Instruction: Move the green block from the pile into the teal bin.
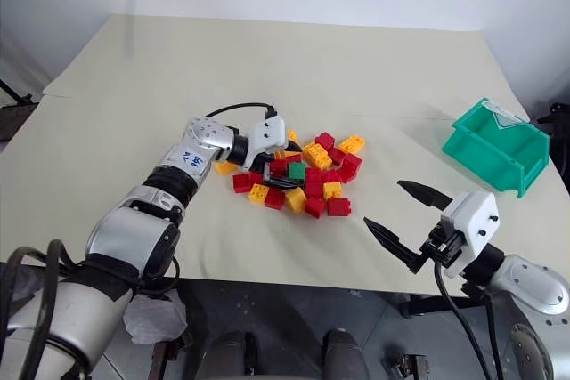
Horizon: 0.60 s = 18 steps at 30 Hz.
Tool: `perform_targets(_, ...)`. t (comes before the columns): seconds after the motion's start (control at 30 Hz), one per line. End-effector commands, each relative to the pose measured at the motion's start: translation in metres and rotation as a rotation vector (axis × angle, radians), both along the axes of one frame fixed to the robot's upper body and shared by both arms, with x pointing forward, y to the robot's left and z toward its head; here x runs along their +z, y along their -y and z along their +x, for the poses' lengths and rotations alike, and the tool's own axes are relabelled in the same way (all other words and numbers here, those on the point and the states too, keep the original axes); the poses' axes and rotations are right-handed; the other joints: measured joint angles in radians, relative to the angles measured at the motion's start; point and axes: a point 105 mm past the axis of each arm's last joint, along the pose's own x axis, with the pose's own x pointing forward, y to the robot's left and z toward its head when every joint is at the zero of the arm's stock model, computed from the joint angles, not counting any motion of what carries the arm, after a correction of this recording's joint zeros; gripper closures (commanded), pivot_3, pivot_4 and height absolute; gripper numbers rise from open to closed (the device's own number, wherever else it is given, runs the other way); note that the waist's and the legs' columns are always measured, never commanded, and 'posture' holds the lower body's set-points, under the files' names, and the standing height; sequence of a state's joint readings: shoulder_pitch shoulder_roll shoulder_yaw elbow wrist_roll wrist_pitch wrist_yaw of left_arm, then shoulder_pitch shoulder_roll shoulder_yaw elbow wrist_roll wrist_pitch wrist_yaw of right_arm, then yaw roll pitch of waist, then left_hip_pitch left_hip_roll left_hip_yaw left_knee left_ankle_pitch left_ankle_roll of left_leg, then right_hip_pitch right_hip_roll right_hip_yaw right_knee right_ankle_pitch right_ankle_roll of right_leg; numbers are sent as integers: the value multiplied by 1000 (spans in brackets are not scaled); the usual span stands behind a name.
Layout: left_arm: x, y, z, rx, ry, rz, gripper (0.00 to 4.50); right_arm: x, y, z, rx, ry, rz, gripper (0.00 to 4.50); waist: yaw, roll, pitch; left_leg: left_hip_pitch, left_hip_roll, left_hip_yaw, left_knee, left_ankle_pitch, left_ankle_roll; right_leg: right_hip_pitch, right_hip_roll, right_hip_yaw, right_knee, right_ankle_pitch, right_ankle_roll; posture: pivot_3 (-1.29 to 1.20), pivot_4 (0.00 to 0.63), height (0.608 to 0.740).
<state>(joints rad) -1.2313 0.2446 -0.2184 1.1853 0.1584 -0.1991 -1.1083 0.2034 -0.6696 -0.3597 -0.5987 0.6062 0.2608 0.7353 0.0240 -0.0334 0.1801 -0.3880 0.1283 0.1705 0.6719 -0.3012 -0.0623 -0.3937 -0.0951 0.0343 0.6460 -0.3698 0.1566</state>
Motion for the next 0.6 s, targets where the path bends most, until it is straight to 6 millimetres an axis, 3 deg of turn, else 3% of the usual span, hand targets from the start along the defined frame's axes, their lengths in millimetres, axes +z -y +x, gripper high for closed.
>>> perform_targets(0.03, 2, 4, 1, -7, 18, 48, 28, 11, -4, -4, 9, 47, 9, 0, 0, 0, 0, 0, 0, 0, 0, 0, 0, 0, 0, 0, 0, 0, 0, 0, 150, 740)
perform_targets(0.17, 1, 5, 3, 18, -6, 64, 28, 12, -4, -3, 6, 50, 12, 0, 2, 0, 0, 0, 0, 0, 0, 0, 0, 0, 0, 0, 0, 0, 0, 0, 150, 740)
perform_targets(0.3, 3, 7, 2, 14, -16, 54, 918, 12, -3, -3, 2, 51, 14, 0, 0, 0, 0, 0, 0, 0, 0, 0, 0, 0, 0, 0, 0, 0, 0, 0, 150, 740)
perform_targets(0.47, 10, 6, 0, -18, -25, 30, 2395, 10, -2, -4, -3, 49, 14, 0, 1, 0, 0, 0, 0, 0, 0, 0, 0, 0, 0, 0, 0, 0, 0, 0, 150, 740)
perform_targets(0.6, 25, 6, -1, -45, -11, -19, 2421, 9, 0, -5, -10, 46, 12, 0, 1, 0, 0, 0, 0, 0, 0, 0, 0, 0, 0, 0, 0, 0, 0, 0, 150, 740)
